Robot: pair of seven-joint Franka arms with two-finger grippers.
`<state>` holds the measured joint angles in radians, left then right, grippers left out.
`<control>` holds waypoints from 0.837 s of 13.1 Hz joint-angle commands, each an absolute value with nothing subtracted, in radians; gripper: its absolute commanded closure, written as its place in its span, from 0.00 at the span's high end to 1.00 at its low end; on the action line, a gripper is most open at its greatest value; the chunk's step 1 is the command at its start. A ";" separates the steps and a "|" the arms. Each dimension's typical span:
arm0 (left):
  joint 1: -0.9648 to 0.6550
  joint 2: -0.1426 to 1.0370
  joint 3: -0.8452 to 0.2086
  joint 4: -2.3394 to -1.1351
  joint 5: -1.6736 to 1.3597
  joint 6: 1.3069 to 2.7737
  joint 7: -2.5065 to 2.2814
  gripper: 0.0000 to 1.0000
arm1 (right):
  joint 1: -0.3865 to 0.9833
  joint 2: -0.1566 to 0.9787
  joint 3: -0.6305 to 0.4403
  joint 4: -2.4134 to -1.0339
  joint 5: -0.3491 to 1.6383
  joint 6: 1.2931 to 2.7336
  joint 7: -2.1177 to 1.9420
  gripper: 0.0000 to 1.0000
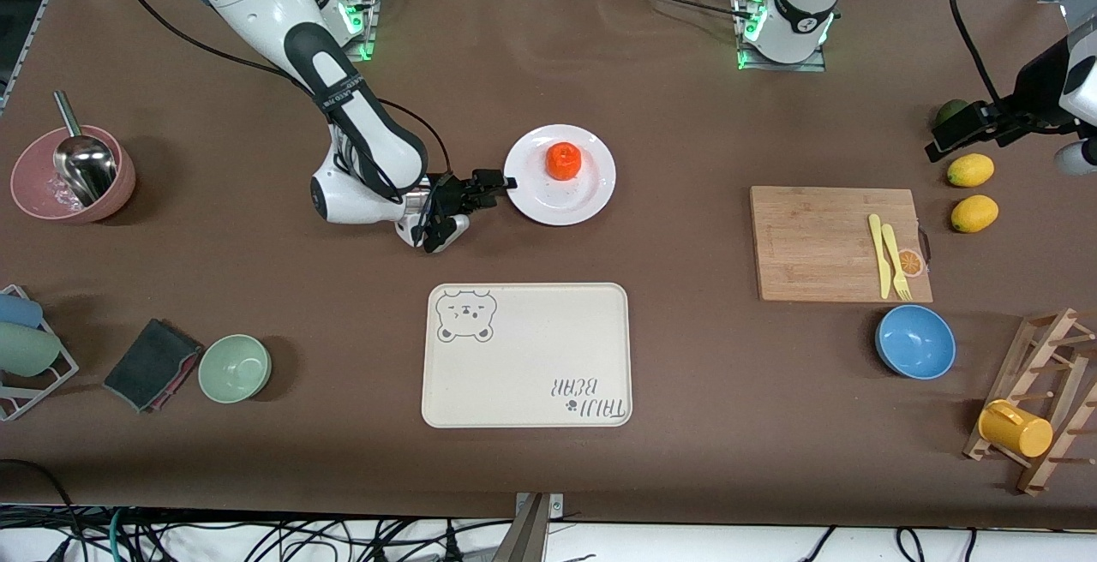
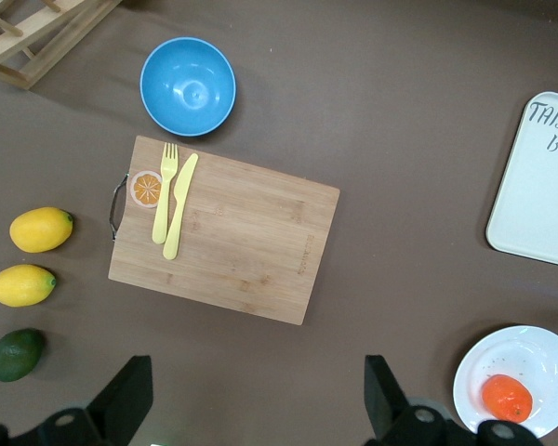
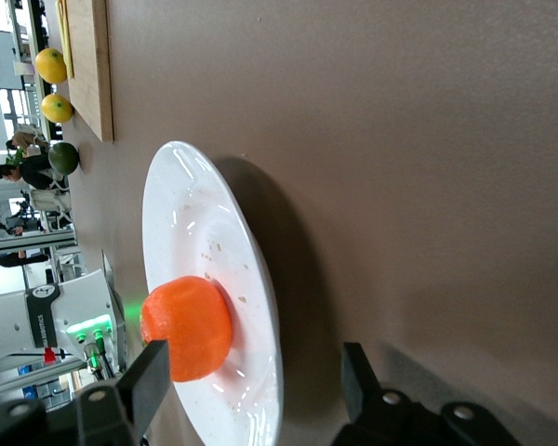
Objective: Place orange and plate with both arms
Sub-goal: 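Grip the white plate rim with the right gripper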
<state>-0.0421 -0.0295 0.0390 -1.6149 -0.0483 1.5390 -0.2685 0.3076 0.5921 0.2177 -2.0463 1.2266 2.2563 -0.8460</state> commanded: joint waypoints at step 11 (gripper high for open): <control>-0.054 -0.012 0.020 -1.577 -0.023 1.514 -0.264 1.00 | 0.387 0.653 0.229 -2.011 1.370 2.341 -0.982 0.33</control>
